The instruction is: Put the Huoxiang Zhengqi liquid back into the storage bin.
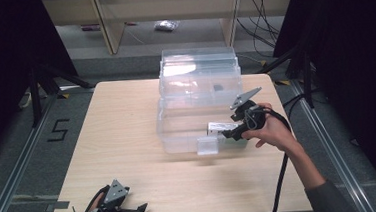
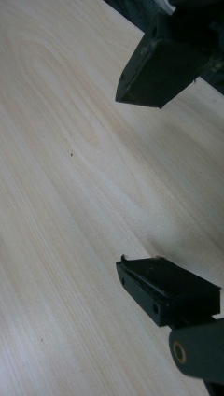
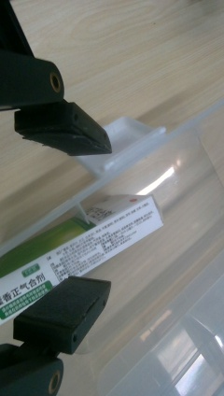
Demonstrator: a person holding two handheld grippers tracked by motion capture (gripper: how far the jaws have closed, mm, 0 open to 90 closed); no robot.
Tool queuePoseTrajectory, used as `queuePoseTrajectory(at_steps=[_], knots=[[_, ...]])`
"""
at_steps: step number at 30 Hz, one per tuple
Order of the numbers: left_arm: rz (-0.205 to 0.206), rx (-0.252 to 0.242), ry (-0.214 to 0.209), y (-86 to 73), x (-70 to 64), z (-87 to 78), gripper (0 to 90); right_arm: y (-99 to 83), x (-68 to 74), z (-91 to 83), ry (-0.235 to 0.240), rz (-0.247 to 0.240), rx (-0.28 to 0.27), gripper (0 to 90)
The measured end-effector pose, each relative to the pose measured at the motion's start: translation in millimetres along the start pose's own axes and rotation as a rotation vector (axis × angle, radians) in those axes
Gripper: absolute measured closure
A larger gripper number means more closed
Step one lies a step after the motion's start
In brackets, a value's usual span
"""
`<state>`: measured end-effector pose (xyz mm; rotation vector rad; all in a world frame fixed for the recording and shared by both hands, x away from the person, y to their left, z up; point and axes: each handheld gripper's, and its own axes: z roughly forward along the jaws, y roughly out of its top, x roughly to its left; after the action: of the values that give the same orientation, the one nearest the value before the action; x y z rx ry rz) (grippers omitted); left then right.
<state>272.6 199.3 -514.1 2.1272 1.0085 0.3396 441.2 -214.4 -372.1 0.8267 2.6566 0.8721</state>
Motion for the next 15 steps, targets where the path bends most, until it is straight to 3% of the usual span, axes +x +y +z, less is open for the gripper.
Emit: queuePoseTrajectory(at_steps=[1, 2, 6, 8, 9, 11, 12, 15], knots=[[0.010, 0.007, -0.009, 0.2, 0.3, -1.0, 15.5, -1.8, 2.5, -0.3, 0.003, 0.008, -0.016, 28.8], [0.004, 0.001, -0.008, 0.0, -0.3, -0.5, 15.5, -6.2, 9.7, -1.0, 0.001, 0.047, -0.043, 28.3], [0.006, 0.000, -0.010, 0.0, 0.3, -0.8, 15.5, -13.5, 17.4, -3.5, 0.011, 0.009, -0.101, 27.0], [0.003, -0.003, -0.003, 0.0, -0.3, -0.8, 15.5, -17.1, 22.0, -6.8, 0.015, 0.002, -0.107, 26.4], [-0.001, 0.001, 0.000, 0.0, 0.1, -0.6, 15.5, -19.4, 27.3, -9.2, 0.002, 0.043, -0.096, 25.9], [0.002, 0.000, 0.002, 0.1, 0.0, -0.6, 15.5, -22.8, 32.0, -11.0, 0.007, 0.024, -0.122, 25.8], [0.007, -0.001, -0.001, 0.4, -0.3, -0.7, 15.5, -26.0, 37.0, -10.4, 0.012, 0.044, -0.142, 25.5], [0.010, -0.001, 0.001, 0.5, 0.2, -0.9, 15.5, -28.2, 40.1, -12.4, 0.010, 0.034, -0.132, 25.3]])
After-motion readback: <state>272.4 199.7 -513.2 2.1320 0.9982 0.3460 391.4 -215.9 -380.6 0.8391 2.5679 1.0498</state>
